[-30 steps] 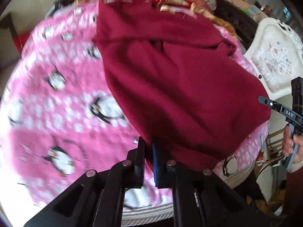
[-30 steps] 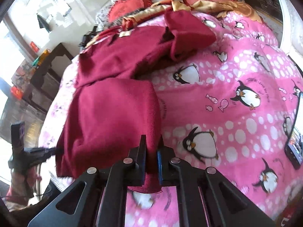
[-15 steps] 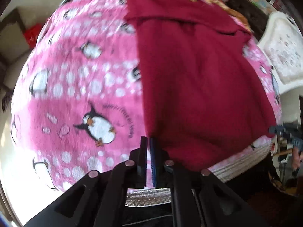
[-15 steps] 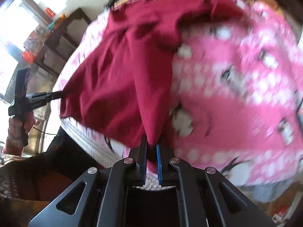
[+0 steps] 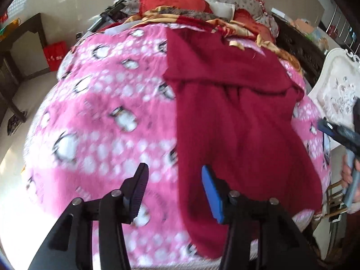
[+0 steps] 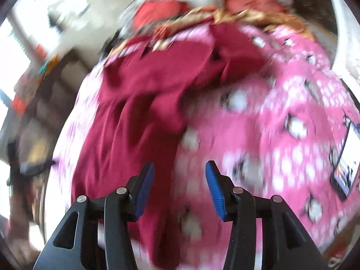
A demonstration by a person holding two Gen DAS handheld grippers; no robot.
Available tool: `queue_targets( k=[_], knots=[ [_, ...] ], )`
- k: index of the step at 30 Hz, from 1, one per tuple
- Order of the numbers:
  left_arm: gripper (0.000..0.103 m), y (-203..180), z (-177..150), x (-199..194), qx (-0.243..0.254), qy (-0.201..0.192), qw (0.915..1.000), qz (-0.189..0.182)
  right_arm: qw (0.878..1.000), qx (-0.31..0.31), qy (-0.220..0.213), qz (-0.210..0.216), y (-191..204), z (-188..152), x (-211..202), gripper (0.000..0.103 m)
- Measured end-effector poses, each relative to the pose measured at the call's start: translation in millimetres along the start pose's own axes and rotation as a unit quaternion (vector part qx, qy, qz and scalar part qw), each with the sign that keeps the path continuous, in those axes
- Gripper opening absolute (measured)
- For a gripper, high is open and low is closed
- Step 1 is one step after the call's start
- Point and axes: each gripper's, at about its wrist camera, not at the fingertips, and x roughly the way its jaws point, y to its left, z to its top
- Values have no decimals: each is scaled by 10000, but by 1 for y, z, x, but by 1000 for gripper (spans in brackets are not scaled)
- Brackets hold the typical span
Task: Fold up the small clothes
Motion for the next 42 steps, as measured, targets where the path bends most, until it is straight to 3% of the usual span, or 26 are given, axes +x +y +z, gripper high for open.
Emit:
queue_targets(
  k=[4,8,10,12,16,19,24,26,30,32,34,37,42],
  knots=[
    [53,-19,22,40,9,5,10000,-43,9980,605,-171,-85,-1,48,54,22],
    [53,-35,32,87,164,276,9992,233,9911,1332,-7,63,-20,72,107,22],
    [53,-36,31,103,170,474,9985,219,9882,1527,26,-86,-31,77,117,0],
    [54,-37,28,108,205,477,9984,235,9895,1422,-207,-174,-37,80,105,0],
    [64,-42,26,114,380,380,9983,221,9892,707,-748,-1041,-43,85,80,0],
    [65,-50,28,117,506,356,9975,340,9902,773,-339,-1114,-55,80,104,0],
    [65,-53,44,102,437,170,9987,183,9913,1002,-396,-759,-64,71,83,0],
    [65,-57,56,94,462,-39,9987,190,9907,1021,-462,-771,-64,65,64,0],
    [69,-69,84,95,478,-278,9984,152,9870,597,-1051,-1063,-36,68,30,0],
    [69,-80,99,102,509,-365,9980,112,9884,451,-1154,-873,-24,74,27,0],
    [69,-90,109,111,546,-407,9976,117,9928,247,-1001,-607,-13,80,38,0],
    [69,-99,126,125,590,-396,9974,155,9946,-69,-681,-781,-5,86,69,0],
    [69,-107,142,165,590,-134,9975,358,9965,217,-53,-809,-36,84,112,0]
  ],
)
